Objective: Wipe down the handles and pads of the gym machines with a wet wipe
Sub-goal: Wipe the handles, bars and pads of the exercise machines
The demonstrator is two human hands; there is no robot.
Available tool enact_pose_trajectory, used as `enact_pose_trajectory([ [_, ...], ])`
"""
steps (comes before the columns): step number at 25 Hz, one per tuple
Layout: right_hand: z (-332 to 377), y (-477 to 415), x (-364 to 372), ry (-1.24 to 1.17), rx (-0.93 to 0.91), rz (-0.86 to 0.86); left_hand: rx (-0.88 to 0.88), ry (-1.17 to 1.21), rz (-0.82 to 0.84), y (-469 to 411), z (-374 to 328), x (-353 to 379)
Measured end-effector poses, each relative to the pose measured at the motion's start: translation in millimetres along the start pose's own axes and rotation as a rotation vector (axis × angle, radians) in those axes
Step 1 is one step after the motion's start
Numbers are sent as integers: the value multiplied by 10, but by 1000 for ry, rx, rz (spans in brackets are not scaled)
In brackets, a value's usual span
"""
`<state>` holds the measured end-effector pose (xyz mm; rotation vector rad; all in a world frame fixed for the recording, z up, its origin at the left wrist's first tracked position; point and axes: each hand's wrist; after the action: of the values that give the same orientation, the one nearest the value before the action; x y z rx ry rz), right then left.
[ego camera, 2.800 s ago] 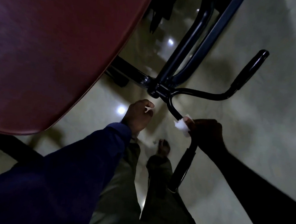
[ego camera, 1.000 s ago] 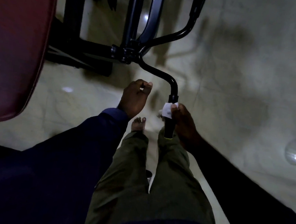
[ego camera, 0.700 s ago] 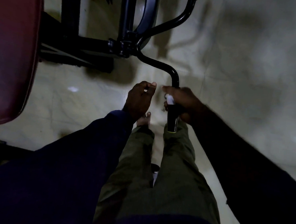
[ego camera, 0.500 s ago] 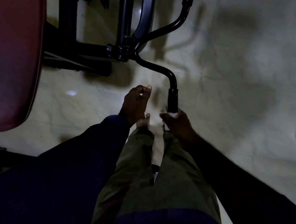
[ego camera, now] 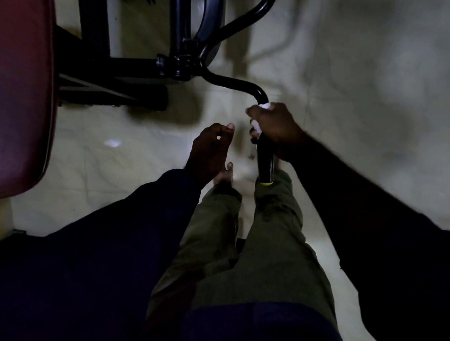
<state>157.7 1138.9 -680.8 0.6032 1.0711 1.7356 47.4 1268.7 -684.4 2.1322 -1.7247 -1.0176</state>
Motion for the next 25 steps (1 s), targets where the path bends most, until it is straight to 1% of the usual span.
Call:
enact_pose_trajectory([
  [2,-83,61,14,-80,-11,46,77,-18,11,-75,-87,-29],
  [3,-87,89,31,-92,-10,34,115,-26,24,-136,-150,-42],
  [5,-136,119,37,-97,-3,-25,126,4,43,-284,-285,-36],
  [7,-343,218,40,48,-88,-124,99,12,96,-439,-420,0],
  [9,-646,308,87,251,-155,-212,108,-49,184,-524,-511,62],
  [11,-945,303,145,406,-69,-329,122,-122,265,-531,-545,135],
  [12,-1011,338,171,404,35,-367,132,-167,272,-552,-546,178],
  [13,-1066,339,195,320,94,-388,136,-207,256,-573,-544,213],
  [14,-1041,396,182,116,132,-302,127,-219,230,-594,-534,240],
  [15,-1027,416,158,-130,179,-173,100,-185,214,-618,-525,263],
  [17,-939,550,60,-585,359,265,10,-87,205,-688,-527,301],
  [18,-897,641,-2,-658,395,380,-32,-62,205,-710,-529,317],
  [19,-905,634,-32,-653,417,383,-66,-47,201,-718,-541,336],
  [20,-918,601,-25,-500,431,306,-84,-53,190,-720,-553,360],
  [21,-917,574,37,-290,346,112,-95,-71,175,-734,-558,384],
  [22,-973,626,153,-294,333,-30,-103,-82,163,-742,-562,392],
  [23,-1047,663,246,-336,285,-98,-108,-86,159,-747,-567,397],
  [24,-908,667,299,-433,291,-220,-110,-94,157,-753,-583,398],
  [25,-860,768,279,-454,318,-160,-111,-110,156,-761,-590,404],
])
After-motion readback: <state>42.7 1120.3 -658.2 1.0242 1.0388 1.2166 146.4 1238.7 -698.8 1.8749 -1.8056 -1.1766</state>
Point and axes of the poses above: each hand's wrist, its own y-axis away from the middle knuckle, its own x-axis out of the palm, z = x × y, and after that the axes turned 7 degrees about x, right-handed
